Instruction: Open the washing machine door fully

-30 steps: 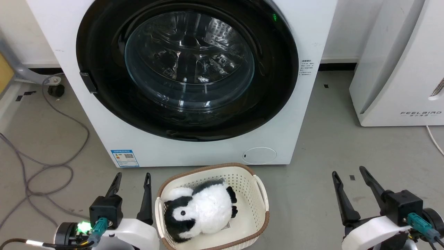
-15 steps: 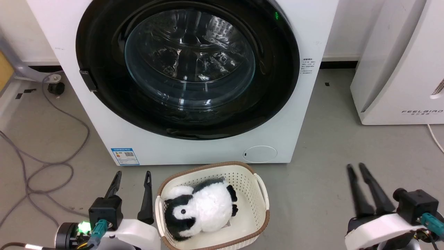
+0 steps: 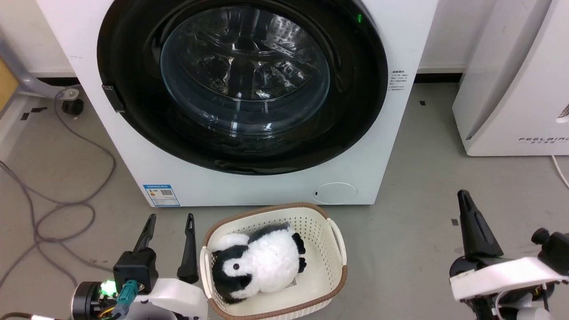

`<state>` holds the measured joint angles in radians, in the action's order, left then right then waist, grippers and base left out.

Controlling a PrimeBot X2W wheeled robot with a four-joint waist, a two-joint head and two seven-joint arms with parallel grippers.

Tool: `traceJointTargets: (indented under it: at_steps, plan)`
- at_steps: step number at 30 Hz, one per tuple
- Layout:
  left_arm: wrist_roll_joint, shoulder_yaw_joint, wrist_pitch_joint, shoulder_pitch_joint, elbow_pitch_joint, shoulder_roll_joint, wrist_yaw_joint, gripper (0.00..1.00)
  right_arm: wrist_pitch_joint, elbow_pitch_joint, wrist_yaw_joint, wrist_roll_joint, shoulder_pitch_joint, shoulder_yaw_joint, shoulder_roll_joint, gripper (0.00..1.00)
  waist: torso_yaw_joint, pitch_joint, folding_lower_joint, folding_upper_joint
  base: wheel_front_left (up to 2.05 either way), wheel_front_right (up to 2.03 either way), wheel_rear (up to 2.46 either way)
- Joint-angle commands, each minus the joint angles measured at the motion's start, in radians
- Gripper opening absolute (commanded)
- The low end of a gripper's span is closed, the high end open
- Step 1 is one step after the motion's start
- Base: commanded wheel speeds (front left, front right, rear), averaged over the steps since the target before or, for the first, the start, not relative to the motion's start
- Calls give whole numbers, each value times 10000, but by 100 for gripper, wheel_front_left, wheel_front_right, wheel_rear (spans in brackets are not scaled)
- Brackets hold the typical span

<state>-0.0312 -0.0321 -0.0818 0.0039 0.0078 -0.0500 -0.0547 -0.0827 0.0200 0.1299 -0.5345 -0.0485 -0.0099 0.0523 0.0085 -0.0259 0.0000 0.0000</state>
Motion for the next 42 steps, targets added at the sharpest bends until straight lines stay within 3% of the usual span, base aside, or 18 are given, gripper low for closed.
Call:
traceJointTargets:
  at_steps: [1,14,31,35,36,42]
  plan:
    - [-69,-39,-128,-182,-2,-2,-89,100,-72,78,3,-770,-253,26,-7,0,16,-54,0,0,0,0,0]
    - [-23,-119,-399,-681,-87,-2,-92,100,867,1161,4,-3608,-1810,-717,252,0,198,-662,0,0,0,0,0]
    - [-317,-424,-733,-1442,-251,-2,-396,100,1471,3643,5,-5787,-4941,-1045,1381,0,717,-1838,0,0,0,0,0]
    - [-390,-523,-817,-1632,-290,-2,-464,100,1507,4277,5,-6150,-5850,-953,1692,0,863,-2149,0,0,0,0,0]
    - [-476,-625,-921,-1885,-359,-2,-568,100,1579,5055,5,-6616,-7022,-798,1987,0,1065,-2551,0,0,0,0,0]
    - [-591,-731,-1088,-2244,-461,-2,-718,100,1779,6297,6,-7175,-8833,-347,2448,0,1423,-3201,0,0,0,0,0]
